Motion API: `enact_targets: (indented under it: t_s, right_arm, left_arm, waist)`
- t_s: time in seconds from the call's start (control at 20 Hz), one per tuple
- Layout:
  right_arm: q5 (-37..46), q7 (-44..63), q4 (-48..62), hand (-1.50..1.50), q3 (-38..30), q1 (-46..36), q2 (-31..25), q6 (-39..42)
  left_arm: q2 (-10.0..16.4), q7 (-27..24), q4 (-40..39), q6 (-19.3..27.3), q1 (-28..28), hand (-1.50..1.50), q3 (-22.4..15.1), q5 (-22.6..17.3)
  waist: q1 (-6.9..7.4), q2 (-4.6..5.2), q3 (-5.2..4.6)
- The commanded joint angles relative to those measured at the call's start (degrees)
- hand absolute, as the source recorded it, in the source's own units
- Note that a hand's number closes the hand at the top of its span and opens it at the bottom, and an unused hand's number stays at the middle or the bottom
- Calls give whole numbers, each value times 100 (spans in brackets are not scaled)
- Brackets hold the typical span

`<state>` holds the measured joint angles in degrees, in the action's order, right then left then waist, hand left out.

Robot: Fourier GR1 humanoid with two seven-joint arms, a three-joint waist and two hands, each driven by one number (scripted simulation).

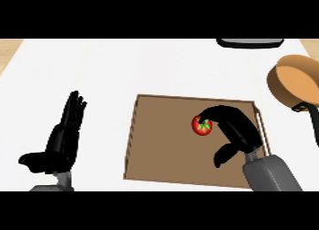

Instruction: Pick the tomato from the tray and place it in the pot

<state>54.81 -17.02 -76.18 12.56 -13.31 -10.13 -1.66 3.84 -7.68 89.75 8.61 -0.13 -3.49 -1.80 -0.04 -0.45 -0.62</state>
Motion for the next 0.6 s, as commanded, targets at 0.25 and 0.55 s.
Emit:
enact_targets:
  t_s: [0.25, 0.55]
  right_arm:
    - [241, -358, 448, 150, -120, -169, 378, -682]
    - [503, 2918, 1485, 150, -1497, -1645, 413, 234]
  left_arm:
    - [-110, -43, -260, -29, -206, 0, 31, 81]
    - [-79, 44, 37, 8, -95, 0, -120, 177]
  waist:
    - [14, 49, 62]
    - [315, 177, 29]
